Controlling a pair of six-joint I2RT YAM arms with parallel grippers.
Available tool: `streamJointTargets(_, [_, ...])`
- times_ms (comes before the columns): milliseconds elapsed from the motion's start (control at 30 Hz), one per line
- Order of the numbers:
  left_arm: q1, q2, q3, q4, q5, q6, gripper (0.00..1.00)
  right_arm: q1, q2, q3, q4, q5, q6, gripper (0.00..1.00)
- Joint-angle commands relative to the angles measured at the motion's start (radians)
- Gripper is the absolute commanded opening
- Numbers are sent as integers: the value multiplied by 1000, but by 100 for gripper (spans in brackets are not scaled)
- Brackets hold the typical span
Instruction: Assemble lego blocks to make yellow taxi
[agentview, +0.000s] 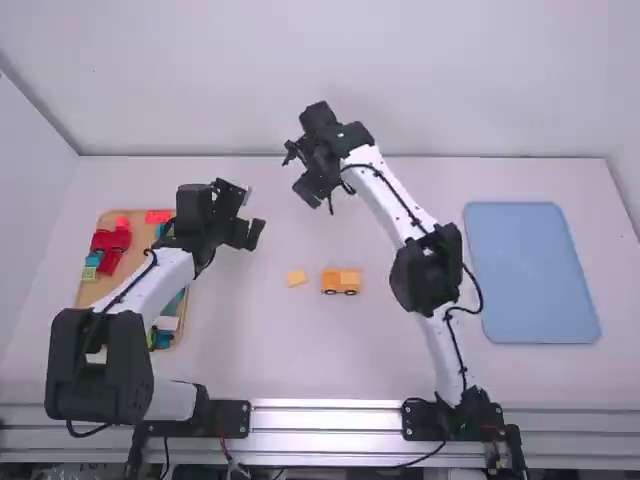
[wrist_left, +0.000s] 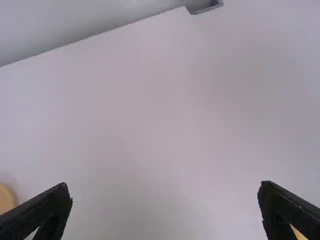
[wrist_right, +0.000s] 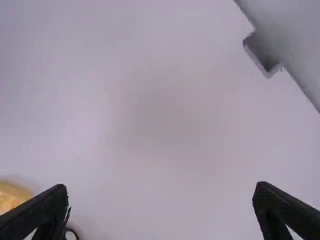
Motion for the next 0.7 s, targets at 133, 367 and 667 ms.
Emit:
streamJointTargets(133, [2,0,24,-19,177,190,99,4,-330,-581,346,-16,-47,98])
streamJointTargets(367, [2,0,23,-132,546,503,99,-68,-700,-1122,767,-179,-167,98])
streamJointTargets(667, [2,101,-20,-145,785,678,99,-344,-774,-1492,1062,-903,-451,98])
